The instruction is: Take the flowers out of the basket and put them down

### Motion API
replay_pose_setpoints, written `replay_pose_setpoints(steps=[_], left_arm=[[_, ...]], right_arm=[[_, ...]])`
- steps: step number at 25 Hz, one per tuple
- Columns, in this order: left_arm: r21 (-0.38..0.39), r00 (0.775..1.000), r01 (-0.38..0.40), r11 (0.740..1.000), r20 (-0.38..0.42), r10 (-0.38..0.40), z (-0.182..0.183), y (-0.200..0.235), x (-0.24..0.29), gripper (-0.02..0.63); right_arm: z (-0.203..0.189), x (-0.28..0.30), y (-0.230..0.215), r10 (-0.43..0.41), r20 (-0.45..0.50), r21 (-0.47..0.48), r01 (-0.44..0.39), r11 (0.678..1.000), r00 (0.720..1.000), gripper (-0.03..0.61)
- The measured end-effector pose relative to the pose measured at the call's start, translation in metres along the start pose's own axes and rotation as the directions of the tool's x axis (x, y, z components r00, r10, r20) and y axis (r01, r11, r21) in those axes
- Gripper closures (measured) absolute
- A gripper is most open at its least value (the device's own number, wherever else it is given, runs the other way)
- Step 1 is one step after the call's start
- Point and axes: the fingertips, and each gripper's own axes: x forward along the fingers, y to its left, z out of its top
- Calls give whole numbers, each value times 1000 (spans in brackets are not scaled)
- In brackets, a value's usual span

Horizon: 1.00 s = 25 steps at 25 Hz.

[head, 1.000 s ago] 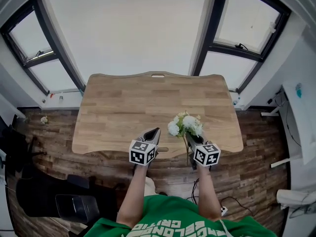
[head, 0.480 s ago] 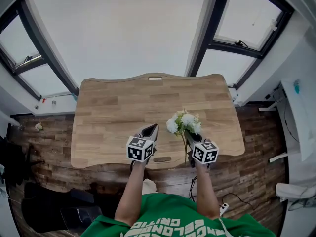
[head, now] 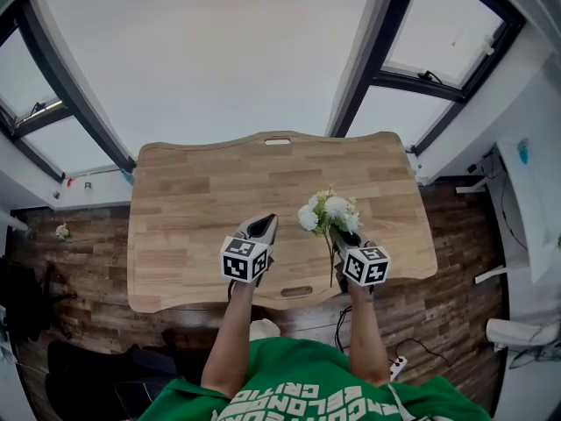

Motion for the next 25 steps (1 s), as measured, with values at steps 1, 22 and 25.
replay_pose_setpoints(steps=[1, 22, 25], left_arm=[[-5, 1000, 3, 1000, -3, -3, -1, 5, 0, 598], [16, 995, 67, 998, -71, -66, -15, 32, 30, 598], [-2, 996, 54, 999, -72, -54, -13, 36, 41, 598]], right_arm=[[0, 4, 1, -4, -4, -1, 4, 1000, 1000, 545], [-7, 37, -23, -30, -35, 58, 32, 998, 999, 545], [-2, 43, -39, -27, -39, 53, 29, 998, 999, 545]])
